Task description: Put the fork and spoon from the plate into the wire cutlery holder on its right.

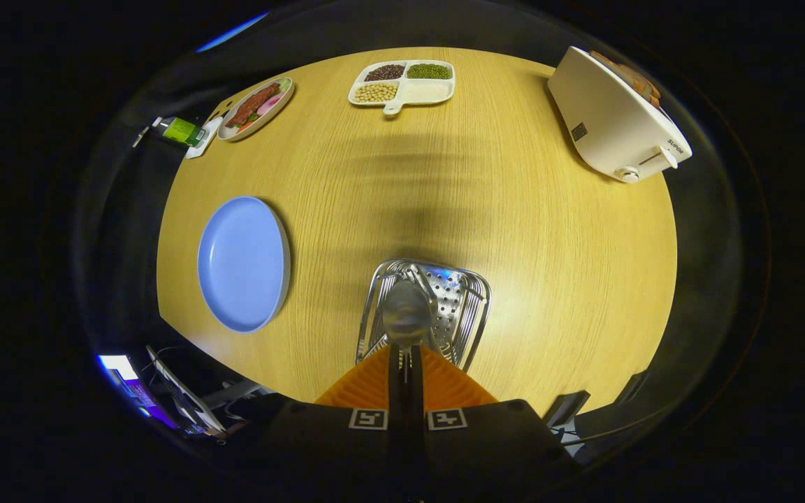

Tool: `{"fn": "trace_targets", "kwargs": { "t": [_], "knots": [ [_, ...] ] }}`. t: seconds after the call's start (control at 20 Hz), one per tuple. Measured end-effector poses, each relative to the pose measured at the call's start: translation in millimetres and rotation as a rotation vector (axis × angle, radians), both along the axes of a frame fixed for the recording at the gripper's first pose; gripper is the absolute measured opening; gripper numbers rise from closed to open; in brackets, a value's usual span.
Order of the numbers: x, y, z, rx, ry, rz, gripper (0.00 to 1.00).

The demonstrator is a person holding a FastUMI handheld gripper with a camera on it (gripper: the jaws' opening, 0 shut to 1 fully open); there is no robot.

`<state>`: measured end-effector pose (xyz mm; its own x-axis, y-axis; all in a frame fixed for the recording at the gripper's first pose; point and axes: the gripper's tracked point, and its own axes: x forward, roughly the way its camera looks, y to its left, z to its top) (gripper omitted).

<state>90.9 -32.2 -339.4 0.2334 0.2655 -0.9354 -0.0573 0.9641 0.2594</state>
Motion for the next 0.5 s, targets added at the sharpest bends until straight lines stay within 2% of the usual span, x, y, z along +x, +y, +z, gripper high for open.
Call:
{"fn": "trace_targets", "kwargs": {
  "t": [0.2,0.3,0.4,0.45,0.5],
  "knots": [
    [4.1,1.1,-2.0,0.012,0.006,-0.030,0.06],
    [6.2,2.5,-0.1,0.010,-0.016,-0.038,0.11],
    [8.6,8.4,5.7,0.015,-0.060,-0.029,0.19],
    [9.9,7.6,9.3,0.010,-0.094,-0.023,0.32],
    [9.9,7.2,17.4,0.018,-0.134,-0.023,0.38]
  ]
}}
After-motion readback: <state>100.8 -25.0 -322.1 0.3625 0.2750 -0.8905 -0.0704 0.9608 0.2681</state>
